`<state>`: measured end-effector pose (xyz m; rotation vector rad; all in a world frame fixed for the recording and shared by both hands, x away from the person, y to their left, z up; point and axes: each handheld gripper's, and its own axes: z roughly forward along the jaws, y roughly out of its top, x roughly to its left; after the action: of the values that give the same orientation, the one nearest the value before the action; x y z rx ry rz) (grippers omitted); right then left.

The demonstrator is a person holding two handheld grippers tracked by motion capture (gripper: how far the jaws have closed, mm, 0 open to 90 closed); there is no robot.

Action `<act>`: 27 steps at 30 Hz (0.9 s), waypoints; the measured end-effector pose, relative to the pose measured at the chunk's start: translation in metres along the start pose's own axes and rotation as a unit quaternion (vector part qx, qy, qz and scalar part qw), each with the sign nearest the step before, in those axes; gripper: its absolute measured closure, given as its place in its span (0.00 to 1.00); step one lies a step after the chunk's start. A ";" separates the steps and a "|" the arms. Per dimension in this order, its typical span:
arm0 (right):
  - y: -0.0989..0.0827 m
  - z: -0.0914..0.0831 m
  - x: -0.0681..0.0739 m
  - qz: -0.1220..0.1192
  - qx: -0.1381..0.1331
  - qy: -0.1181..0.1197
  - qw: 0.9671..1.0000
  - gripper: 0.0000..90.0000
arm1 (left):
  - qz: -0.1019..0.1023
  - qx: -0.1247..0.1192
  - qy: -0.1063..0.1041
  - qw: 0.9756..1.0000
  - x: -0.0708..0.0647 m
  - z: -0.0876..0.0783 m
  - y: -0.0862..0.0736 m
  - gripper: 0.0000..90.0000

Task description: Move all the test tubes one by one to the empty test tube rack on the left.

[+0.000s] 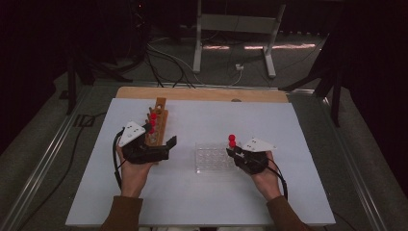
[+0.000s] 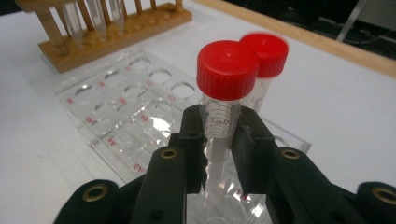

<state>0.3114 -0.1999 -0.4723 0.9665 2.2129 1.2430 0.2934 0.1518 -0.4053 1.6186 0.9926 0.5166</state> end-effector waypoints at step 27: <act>0.026 -0.040 -0.006 0.023 -0.072 0.039 0.996 0.83 | 0.015 0.015 -0.012 1.000 -0.013 0.004 0.004 0.01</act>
<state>0.2990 -0.2176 -0.4290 0.9322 2.1343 1.4633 0.2902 0.1388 -0.4004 1.6654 0.9640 0.5021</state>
